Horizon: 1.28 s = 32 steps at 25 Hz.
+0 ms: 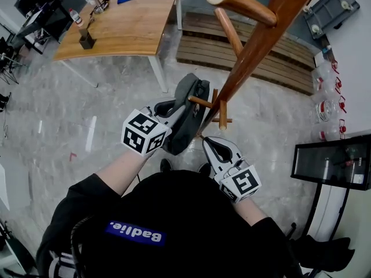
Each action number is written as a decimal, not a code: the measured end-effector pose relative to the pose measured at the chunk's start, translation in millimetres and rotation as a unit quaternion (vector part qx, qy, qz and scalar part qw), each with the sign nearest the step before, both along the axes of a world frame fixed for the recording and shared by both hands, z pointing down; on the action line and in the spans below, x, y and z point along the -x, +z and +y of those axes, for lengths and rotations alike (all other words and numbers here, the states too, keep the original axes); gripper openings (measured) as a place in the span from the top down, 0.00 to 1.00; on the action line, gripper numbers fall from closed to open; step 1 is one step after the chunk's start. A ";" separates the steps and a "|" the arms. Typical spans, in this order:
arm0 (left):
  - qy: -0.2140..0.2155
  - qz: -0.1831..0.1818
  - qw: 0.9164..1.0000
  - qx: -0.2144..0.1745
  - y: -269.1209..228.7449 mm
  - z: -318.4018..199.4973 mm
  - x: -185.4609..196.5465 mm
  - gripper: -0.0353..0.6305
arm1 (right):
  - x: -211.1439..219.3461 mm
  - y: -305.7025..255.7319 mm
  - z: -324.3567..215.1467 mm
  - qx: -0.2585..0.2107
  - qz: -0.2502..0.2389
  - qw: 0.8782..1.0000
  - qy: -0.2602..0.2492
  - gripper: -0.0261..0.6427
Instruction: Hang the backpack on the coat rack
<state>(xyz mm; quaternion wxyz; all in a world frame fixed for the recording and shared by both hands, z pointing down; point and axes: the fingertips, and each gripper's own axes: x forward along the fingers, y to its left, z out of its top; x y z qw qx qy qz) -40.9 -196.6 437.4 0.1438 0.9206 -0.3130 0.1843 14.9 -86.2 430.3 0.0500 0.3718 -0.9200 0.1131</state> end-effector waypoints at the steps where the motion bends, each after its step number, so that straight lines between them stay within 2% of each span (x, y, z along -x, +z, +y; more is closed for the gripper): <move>1: 0.003 -0.004 1.000 0.000 -0.5 1.4 -1.9 0.84 | -0.1 0.3 0.3 0.001 0.000 1.000 0.000 0.95; 13: 0.017 -0.043 0.999 -0.005 5.4 9.2 -15.7 0.84 | -6.3 0.6 3.4 0.000 -0.005 1.000 0.009 0.95; 20: 0.030 -0.093 0.995 -0.024 9.5 10.2 -20.7 0.84 | -11.8 5.0 3.3 0.006 -0.004 1.000 0.008 0.95; 26: 0.032 -0.105 0.994 -0.021 11.4 11.2 -25.0 0.84 | -15.3 8.1 2.4 0.013 -0.006 1.000 0.011 0.95; 32: 0.039 -0.149 0.987 -0.048 17.6 11.8 -26.3 0.83 | -15.5 11.1 0.3 0.019 -0.007 1.000 0.007 0.95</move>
